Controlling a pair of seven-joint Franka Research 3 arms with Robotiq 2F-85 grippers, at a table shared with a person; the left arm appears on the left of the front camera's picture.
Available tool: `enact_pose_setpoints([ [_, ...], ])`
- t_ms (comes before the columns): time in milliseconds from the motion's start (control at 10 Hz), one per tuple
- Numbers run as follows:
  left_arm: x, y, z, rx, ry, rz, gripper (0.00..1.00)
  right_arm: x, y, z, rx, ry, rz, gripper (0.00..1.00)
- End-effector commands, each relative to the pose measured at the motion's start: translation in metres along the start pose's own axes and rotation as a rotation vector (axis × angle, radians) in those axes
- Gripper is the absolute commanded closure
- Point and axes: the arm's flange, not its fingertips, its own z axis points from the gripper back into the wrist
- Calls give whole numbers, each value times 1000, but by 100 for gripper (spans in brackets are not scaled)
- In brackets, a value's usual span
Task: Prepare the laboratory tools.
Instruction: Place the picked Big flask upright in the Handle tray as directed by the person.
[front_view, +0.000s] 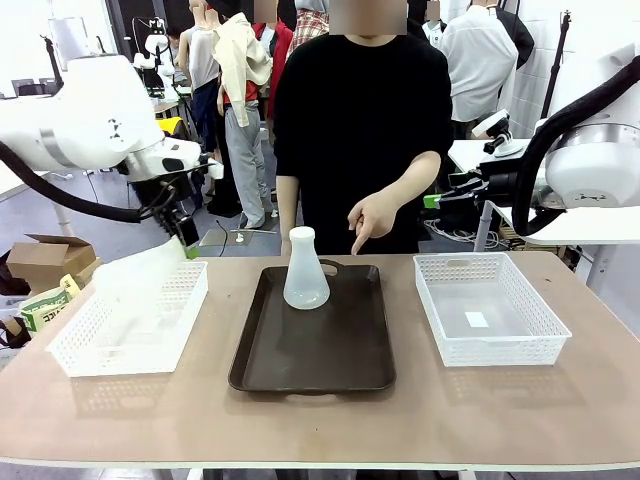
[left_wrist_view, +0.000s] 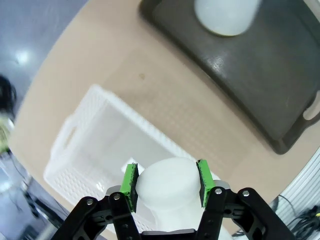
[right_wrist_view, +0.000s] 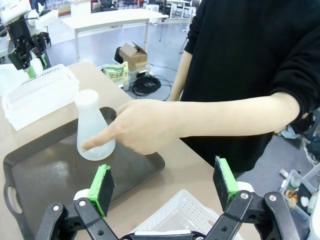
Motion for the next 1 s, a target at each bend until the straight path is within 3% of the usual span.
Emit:
enact_pose_setpoints([
  [0,21,-11,22,-33,-136,-260,100,1,1,1,-1,15,-10,0],
  [200,37,-28,35,-226,-349,-619,100,1,1,1,-1,15,-10,0],
  [500,44,-38,30,-465,-535,-850,100,1,1,1,-1,15,-10,0],
  [700,43,-37,20,-720,-652,-1046,100,1,1,1,-1,15,-10,0],
  [900,39,-40,5,-799,-749,-1179,100,1,1,1,-1,15,-10,0],
])
